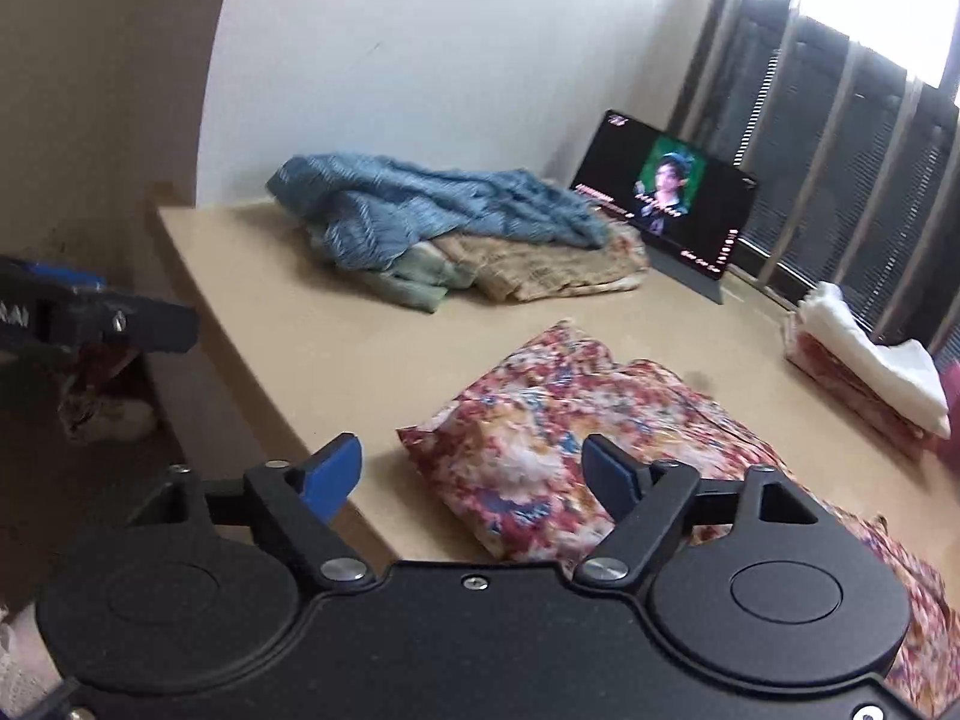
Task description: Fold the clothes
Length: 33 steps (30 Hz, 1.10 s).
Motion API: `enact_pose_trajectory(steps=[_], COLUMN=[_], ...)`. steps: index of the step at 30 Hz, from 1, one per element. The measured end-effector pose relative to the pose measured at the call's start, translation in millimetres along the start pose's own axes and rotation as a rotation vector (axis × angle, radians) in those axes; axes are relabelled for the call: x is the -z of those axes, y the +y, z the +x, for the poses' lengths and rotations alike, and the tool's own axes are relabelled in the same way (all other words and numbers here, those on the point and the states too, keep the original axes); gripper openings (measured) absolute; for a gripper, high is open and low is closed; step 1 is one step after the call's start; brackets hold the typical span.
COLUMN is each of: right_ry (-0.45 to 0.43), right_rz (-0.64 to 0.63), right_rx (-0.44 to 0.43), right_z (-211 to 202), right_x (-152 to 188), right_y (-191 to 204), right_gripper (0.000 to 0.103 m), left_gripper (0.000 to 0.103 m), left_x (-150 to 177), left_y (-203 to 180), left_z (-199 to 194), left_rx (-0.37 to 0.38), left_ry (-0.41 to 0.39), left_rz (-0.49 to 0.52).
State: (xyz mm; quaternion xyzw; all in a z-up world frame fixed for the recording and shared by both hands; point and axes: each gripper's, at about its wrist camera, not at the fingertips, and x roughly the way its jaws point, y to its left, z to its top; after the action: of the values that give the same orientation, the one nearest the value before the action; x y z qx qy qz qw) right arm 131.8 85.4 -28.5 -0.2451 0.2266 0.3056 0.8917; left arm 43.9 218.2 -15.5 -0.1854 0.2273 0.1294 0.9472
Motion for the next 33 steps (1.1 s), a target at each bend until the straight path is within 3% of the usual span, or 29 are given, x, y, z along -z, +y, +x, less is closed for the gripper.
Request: enact_pose_trajectory(steps=[4, 6, 8, 10, 12, 14, 17, 21, 24, 27, 30, 32, 33], right_ry=[0.027, 0.043, 0.076, 0.097, 0.117, 0.127, 0.105, 0.035, -0.005, -0.038, -0.064, -0.08, -0.087], right_rz=[-0.029, -0.016, 0.033, 0.075, 0.098, 0.152, 0.276, 0.442, 0.495, 0.523, 0.539, 0.541, 0.54], right_rx=[0.015, 0.018, 0.006, -0.008, -0.031, -0.068, -0.13, -0.196, -0.227, -0.241, -0.25, -0.254, -0.255], right_z=[16, 22, 29, 32, 35, 34, 27, 6, -10, -24, -34, -39, -41], right_x=[-3, -6, -10, -12, -13, -13, -9, -1, 4, 9, 13, 15, 16], right_y=[5, 4, -2, -9, -16, -26, -46, -73, -86, -92, -97, -100, -101], right_gripper=[0.064, 0.052, 0.027, 0.025, 0.013, 0.005, 0.002, 0.002, 0.002, 0.002, 0.002, 0.002, 0.002], left_gripper=[0.103, 0.103, 0.103, 0.103, 0.103, 0.103, 0.103, 0.103, 0.101, 0.091, 0.06, 0.029, 0.022], left_x=[-6, -12, -21, -32, -44, -54, -65, -66, -64, -61, -55, -50, -49], left_y=[-1, -5, -11, -18, -25, -30, -38, -53, -65, -84, -100, -104, -104], left_z=[5, 8, 12, 18, 25, 41, 71, 114, 142, 164, 179, 184, 185], left_rx=[0.007, 0.019, 0.039, 0.06, 0.089, 0.172, 0.327, 0.41, 0.461, 0.476, 0.478, 0.472, 0.469], left_ry=[-0.004, -0.014, -0.021, -0.022, -0.006, 0.076, 0.232, 0.379, 0.465, 0.533, 0.597, 0.622, 0.622], left_rz=[0.008, 0.026, 0.048, 0.066, 0.076, 0.047, -0.033, -0.167, -0.251, -0.283, -0.303, -0.321, -0.327])
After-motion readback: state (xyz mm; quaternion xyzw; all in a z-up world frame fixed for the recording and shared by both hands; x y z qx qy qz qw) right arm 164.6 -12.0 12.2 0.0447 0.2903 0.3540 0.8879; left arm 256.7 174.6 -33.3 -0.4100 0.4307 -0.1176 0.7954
